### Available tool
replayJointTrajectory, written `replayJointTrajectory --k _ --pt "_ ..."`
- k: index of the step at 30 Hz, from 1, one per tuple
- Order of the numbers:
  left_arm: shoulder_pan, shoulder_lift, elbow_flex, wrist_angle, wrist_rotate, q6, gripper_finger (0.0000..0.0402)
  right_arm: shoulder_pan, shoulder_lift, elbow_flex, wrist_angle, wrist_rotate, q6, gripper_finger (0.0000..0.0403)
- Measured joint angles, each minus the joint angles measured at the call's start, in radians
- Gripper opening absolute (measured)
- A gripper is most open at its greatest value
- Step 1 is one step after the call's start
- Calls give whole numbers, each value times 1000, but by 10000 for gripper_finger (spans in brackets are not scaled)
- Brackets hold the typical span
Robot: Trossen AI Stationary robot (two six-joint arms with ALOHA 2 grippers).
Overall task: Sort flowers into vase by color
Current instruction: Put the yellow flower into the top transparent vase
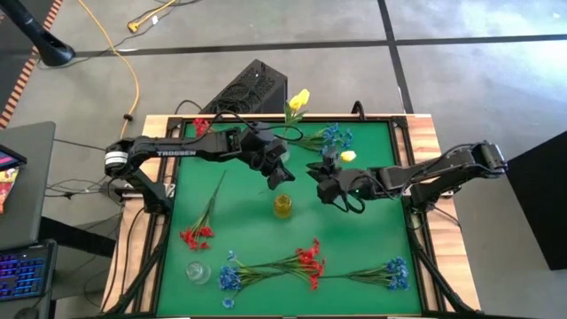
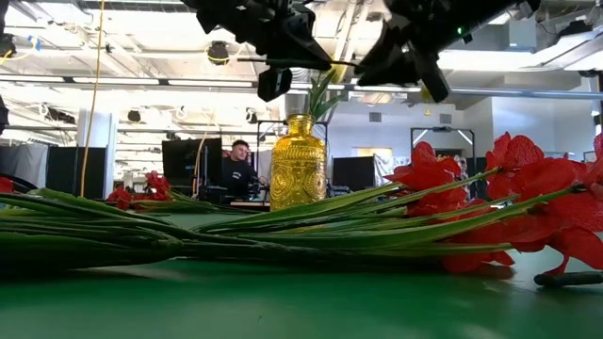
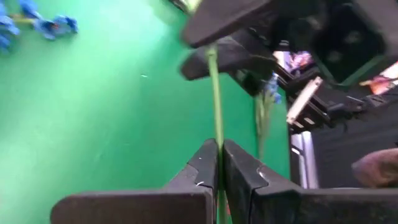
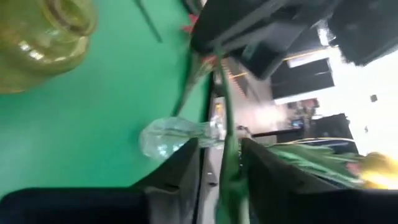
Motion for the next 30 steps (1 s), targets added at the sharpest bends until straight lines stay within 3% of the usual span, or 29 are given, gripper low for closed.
replayJointTrajectory --k 5,9,15,18,22,25,30 --pt "8 -5 0 0 -39 29 0 45 -13 0 15 154 7 221" --pt "24 -36 0 -4 -58 67 0 86 -27 0 -16 260 116 248" --pt "25 -134 -2 -11 -178 181 0 131 -73 0 -135 263 348 252" --pt "23 -193 -16 8 -227 243 0 133 -108 0 -224 193 512 252" --pt "7 -271 -102 133 -257 325 0 95 -142 0 -265 -29 715 253" --pt "-4 -329 -228 337 -171 340 0 59 -153 0 -230 -163 801 253" --pt "-8 -380 -465 737 -22 328 0 30 -141 0 -78 -213 806 253"
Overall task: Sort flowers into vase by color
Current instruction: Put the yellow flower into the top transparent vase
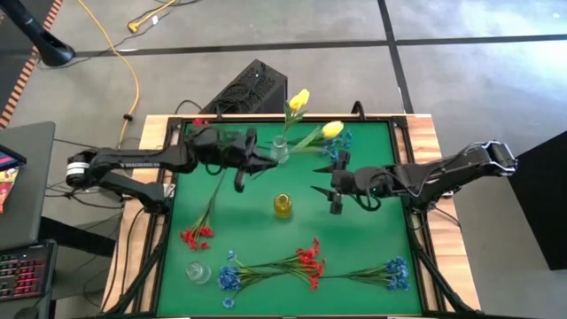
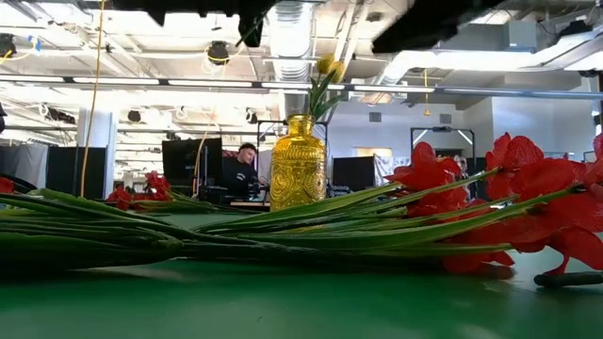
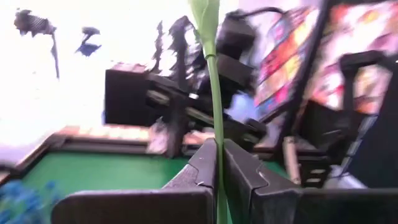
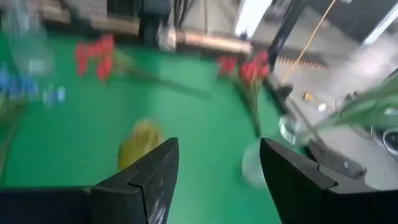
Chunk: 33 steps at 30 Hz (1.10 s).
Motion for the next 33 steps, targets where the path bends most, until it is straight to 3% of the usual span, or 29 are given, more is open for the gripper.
replayJointTrajectory --k 5,9,14,20,33 --pt "-26 22 -155 367 31 -5 0 -23 46 0 273 -16 -48 253" --pt "-61 63 -186 483 13 77 0 -58 96 0 448 -109 -52 253" --pt "-107 133 -171 494 -71 189 0 -100 165 0 629 -216 6 245" --pt "-116 194 -142 494 -94 227 0 -120 209 -1 712 -236 55 236" --pt "-116 217 -128 492 -191 247 0 -121 208 -1 701 -239 58 211"
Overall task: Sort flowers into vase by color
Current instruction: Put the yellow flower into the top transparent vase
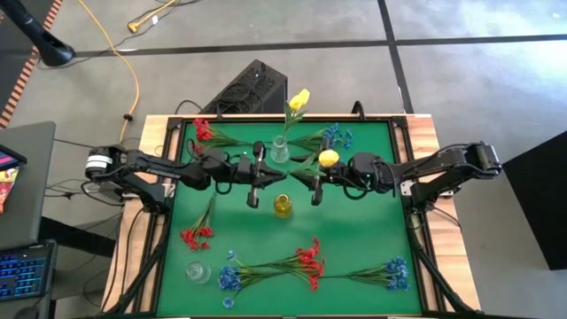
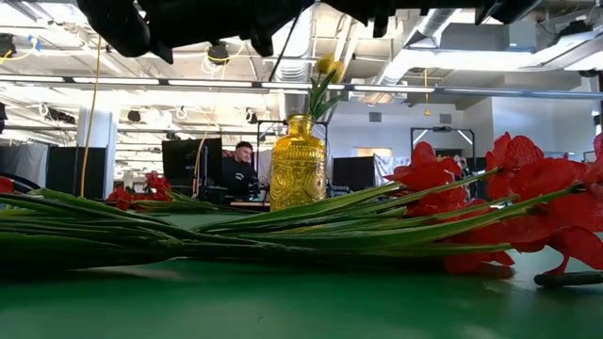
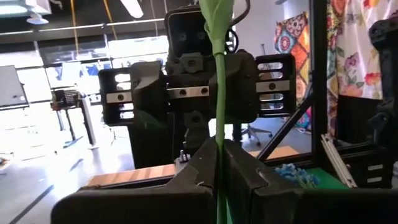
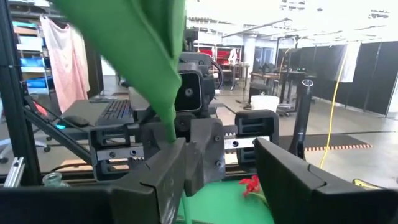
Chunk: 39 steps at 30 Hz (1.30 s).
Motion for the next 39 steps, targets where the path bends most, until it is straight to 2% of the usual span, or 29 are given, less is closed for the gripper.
replayJointTrajectory --k 8,27,31,39 --pt "1 -1 0 24 -7 0 0 1 0 1 -94 -4 -7 182" --pt "9 -1 0 -46 -28 -10 0 0 0 1 -22 -47 -22 168" --pt "9 -1 0 -49 -29 -10 0 -2 0 1 -18 -47 -19 137" --pt "9 -1 0 -57 -36 -24 0 -9 0 1 -18 -44 -19 34"
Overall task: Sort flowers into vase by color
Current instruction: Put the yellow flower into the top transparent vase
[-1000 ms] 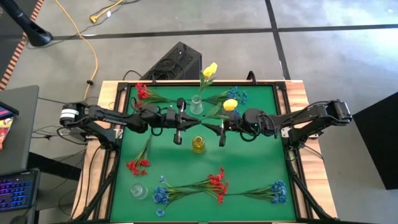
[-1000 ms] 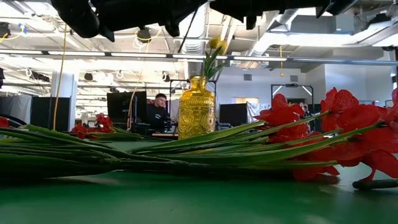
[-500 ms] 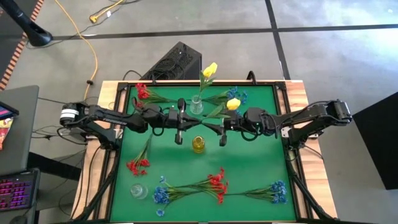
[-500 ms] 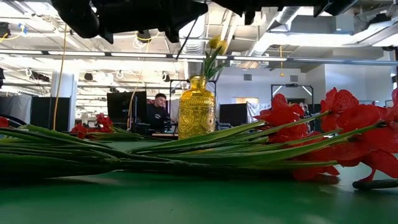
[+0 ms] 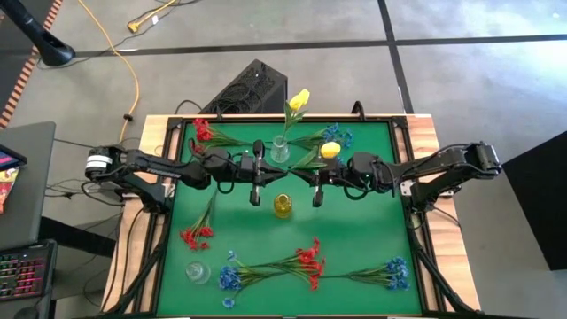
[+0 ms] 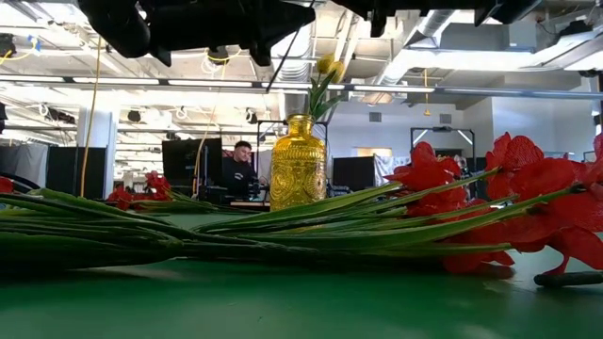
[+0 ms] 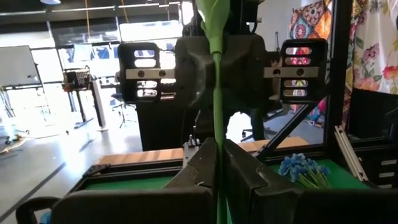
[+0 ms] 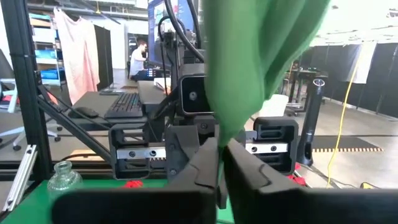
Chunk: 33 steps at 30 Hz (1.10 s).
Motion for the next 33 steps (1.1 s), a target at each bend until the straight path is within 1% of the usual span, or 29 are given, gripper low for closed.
replayJointTrajectory --k 2,8,12,18,22,25,27,30,33 --pt "0 0 0 -4 0 -12 0 -6 0 0 -7 0 0 17" --pt "0 0 0 -52 0 -23 8 -7 -1 0 -51 -1 30 18" --pt "0 0 5 -116 5 -54 41 -23 -1 0 -104 -3 63 18" --pt "2 0 90 -320 4 -72 101 -46 -1 0 -137 -7 83 17" --pt "11 0 152 -435 5 -68 121 -53 -1 0 -151 -6 82 17" --pt "20 0 186 -486 11 -63 121 -53 0 0 -155 -6 81 17" --pt "26 0 196 -508 19 -62 115 -53 0 0 -157 -6 79 17" --pt "31 0 198 -521 37 -63 94 -52 0 0 -161 -6 73 17" --pt "31 0 200 -526 35 -55 62 -55 0 0 -164 -7 73 17"
